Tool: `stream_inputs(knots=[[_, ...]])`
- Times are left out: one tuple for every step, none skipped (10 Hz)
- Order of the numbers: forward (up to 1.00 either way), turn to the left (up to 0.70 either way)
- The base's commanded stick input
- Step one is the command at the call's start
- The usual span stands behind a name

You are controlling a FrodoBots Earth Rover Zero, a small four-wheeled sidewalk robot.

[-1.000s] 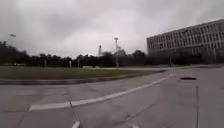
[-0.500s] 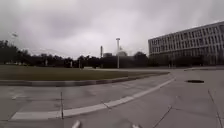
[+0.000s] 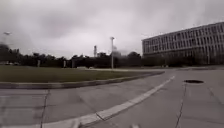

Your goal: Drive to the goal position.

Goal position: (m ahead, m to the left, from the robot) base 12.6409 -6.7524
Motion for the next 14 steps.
stream_inputs(knots=[[0.70,-0.32],[0.70,-0.32],[0.70,-0.32],[0.70,-0.17],[0.70,-0.04],[0.70,0.00],[0.70,0.00],[0.70,-0.01],[0.70,-0.22],[0.70,-0.33],[0.70,-0.33],[0.70,-0.33],[0.70,-0.33],[0.70,-0.29]])
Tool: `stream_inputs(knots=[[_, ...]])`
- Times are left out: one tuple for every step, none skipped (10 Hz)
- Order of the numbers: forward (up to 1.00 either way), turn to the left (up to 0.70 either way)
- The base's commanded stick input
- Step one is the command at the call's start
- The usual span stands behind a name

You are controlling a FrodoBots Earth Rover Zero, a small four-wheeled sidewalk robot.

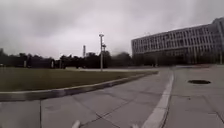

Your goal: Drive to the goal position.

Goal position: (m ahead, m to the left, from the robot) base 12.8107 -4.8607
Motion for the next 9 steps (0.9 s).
stream_inputs(knots=[[0.70,-0.02],[0.70,0.00],[0.70,0.00],[0.70,0.00],[0.70,0.00],[0.70,0.00],[0.70,0.00],[0.70,0.00],[0.70,0.00]])
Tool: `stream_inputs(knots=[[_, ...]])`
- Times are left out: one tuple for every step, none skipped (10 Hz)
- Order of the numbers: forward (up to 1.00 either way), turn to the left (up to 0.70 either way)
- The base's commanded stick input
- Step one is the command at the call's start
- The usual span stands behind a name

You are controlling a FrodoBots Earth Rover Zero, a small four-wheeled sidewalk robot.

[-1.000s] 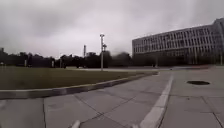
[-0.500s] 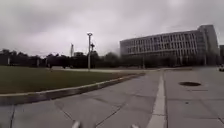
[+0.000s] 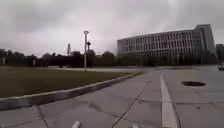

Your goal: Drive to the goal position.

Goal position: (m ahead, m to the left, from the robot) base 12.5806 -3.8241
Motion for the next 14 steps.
stream_inputs(knots=[[0.70,0.00],[0.70,-0.21],[0.70,-0.32],[0.70,-0.33],[0.70,-0.33],[0.70,-0.33],[0.70,-0.33],[0.70,-0.33],[0.70,-0.33],[0.70,-0.33],[0.70,-0.01],[0.70,0.00],[0.70,0.00],[0.70,0.00]])
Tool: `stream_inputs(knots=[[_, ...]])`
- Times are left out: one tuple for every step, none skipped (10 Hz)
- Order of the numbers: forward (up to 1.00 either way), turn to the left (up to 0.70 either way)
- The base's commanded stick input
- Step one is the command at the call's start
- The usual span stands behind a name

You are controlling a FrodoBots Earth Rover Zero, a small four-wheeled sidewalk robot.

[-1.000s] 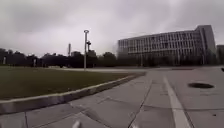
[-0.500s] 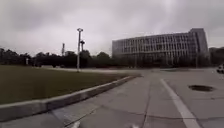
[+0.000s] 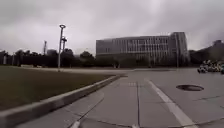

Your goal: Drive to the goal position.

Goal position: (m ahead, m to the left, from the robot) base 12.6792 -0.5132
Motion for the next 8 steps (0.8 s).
stream_inputs(knots=[[0.70,0.00],[0.70,-0.16],[0.70,-0.31],[0.70,-0.34],[0.70,-0.34],[0.70,-0.34],[0.70,-0.34],[0.70,-0.24]])
